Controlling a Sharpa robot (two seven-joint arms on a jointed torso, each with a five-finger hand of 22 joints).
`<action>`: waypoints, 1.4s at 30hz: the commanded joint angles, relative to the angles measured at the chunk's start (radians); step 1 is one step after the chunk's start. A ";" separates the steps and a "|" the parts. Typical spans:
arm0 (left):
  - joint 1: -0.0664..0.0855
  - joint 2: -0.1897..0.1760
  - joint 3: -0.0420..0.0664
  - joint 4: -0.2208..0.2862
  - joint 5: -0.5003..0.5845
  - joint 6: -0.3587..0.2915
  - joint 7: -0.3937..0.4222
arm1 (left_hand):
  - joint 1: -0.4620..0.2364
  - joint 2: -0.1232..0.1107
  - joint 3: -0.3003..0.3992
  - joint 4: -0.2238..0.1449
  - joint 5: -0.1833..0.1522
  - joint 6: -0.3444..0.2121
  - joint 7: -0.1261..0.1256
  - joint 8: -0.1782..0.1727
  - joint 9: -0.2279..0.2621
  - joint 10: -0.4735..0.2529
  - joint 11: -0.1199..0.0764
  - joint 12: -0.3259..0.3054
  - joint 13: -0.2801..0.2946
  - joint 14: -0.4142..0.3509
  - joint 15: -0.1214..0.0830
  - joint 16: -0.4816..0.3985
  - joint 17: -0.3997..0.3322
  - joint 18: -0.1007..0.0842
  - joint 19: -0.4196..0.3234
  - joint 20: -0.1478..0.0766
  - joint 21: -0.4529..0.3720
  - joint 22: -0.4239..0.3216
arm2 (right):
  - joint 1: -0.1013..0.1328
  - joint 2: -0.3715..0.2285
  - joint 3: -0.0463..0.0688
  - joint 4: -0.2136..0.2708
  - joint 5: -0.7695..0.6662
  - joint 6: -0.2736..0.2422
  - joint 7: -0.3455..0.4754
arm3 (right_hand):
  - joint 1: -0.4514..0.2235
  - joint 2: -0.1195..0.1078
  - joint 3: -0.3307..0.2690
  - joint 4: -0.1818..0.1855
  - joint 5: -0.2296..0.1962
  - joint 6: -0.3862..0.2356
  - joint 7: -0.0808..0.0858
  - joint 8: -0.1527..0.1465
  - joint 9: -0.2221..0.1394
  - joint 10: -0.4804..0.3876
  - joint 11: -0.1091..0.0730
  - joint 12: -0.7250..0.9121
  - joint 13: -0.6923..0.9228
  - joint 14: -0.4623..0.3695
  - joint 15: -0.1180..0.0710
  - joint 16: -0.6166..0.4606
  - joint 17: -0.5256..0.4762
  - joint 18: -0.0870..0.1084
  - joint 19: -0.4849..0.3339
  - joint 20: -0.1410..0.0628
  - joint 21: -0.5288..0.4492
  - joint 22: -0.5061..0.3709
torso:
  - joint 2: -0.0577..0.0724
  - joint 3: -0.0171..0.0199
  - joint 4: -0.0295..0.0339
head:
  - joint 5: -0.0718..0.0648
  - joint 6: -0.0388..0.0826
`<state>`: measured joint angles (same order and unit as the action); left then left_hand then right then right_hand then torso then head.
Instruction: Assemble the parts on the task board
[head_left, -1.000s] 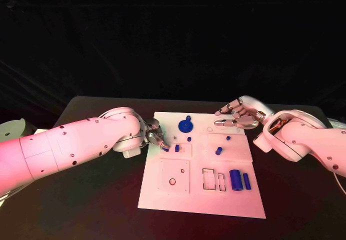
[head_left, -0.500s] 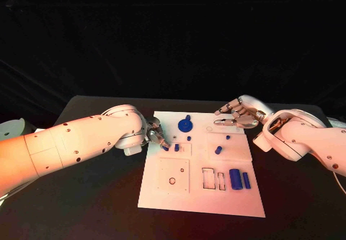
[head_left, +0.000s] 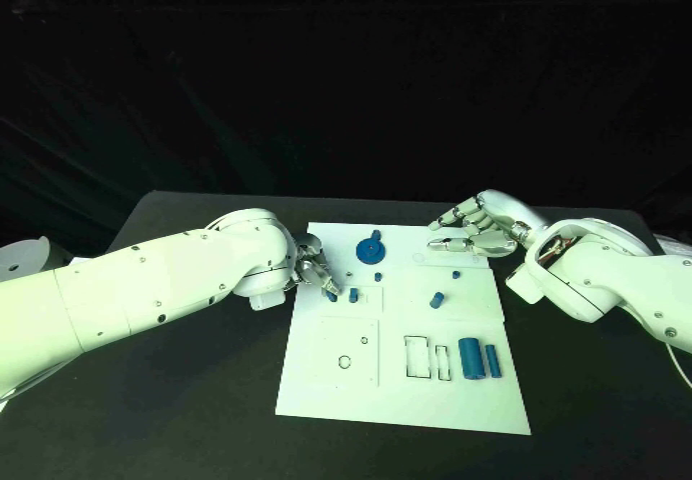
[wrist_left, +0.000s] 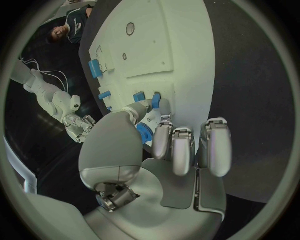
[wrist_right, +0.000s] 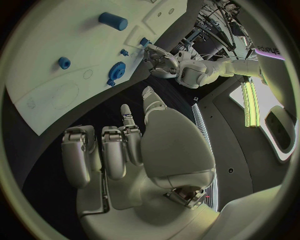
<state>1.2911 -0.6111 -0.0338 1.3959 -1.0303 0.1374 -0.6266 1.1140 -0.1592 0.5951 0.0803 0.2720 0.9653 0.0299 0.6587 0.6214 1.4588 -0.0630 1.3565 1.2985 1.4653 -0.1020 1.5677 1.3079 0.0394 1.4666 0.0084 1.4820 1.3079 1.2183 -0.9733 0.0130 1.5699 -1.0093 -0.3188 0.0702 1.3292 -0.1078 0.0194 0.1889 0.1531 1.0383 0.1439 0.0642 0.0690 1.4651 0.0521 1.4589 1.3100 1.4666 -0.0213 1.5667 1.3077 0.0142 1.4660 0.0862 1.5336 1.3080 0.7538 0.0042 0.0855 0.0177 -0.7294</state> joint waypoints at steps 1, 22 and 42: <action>-0.012 0.006 -0.010 -0.003 -0.020 0.037 -0.024 | -0.012 0.000 -0.014 0.004 0.004 0.035 -0.028 0.006 0.000 0.009 0.000 0.005 0.004 0.105 -0.008 0.003 0.263 -0.012 0.059 -0.008 0.005 0.164 | -0.001 0.000 0.000 0.002 -0.002 0.010 0.006 | -0.002 0.010 -0.005 -0.001 0.006 -0.003 -0.005 0.004 0.002 0.052 0.003 -0.002 0.209 0.104 0.005 0.004 0.263 0.003 0.065 0.004 -0.004 0.192 | 0.000 0.0001 0.0003 | -0.001 -0.001; -0.012 0.009 -0.009 -0.011 -0.045 0.055 -0.026 | -0.065 -0.008 -0.080 0.034 0.005 0.051 -0.037 0.014 0.000 0.021 -0.007 0.025 0.030 0.105 -0.014 0.003 0.263 -0.014 0.064 -0.013 0.012 0.174 | -0.001 0.000 0.000 0.001 0.000 0.010 0.007 | -0.001 0.011 -0.005 -0.001 0.009 -0.004 -0.005 0.004 0.002 0.052 0.003 -0.003 0.209 0.104 0.005 0.004 0.263 0.004 0.065 0.003 -0.004 0.191 | 0.000 -0.0003 0.0004 | -0.001 -0.004; -0.012 0.006 -0.008 -0.013 -0.050 0.039 -0.026 | -0.116 -0.012 -0.259 0.104 0.002 0.068 -0.039 0.023 -0.002 0.029 -0.010 0.034 0.046 0.105 -0.016 0.003 0.263 -0.017 0.070 -0.016 0.021 0.187 | -0.001 0.000 0.000 -0.001 0.001 0.009 0.009 | -0.002 0.012 -0.007 -0.001 0.010 -0.004 -0.005 0.004 0.001 0.051 0.004 -0.004 0.208 0.104 0.005 0.004 0.263 0.004 0.065 0.003 -0.005 0.190 | 0.000 -0.0006 0.0001 | -0.002 -0.003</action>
<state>1.2870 -0.6034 -0.0358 1.3838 -1.0761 0.1539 -0.6330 1.0020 -0.1738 0.3434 0.1823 0.2740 1.0293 -0.0127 0.6777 0.6203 1.4652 -0.0698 1.3864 1.3078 1.4653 -0.1089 1.5677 1.3075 0.0394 1.4666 0.0013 1.4988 1.3077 1.2184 -0.9732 0.0128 1.5685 -1.0067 -0.3189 0.0707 1.3292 -0.1078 0.0194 0.1888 0.1588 1.0383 0.1439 0.0642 0.0689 1.4651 0.0521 1.4589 1.3100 1.4665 -0.0213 1.5667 1.3074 0.0142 1.4660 0.0862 1.5336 1.3075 0.7535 0.0036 0.0856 0.0166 -0.7329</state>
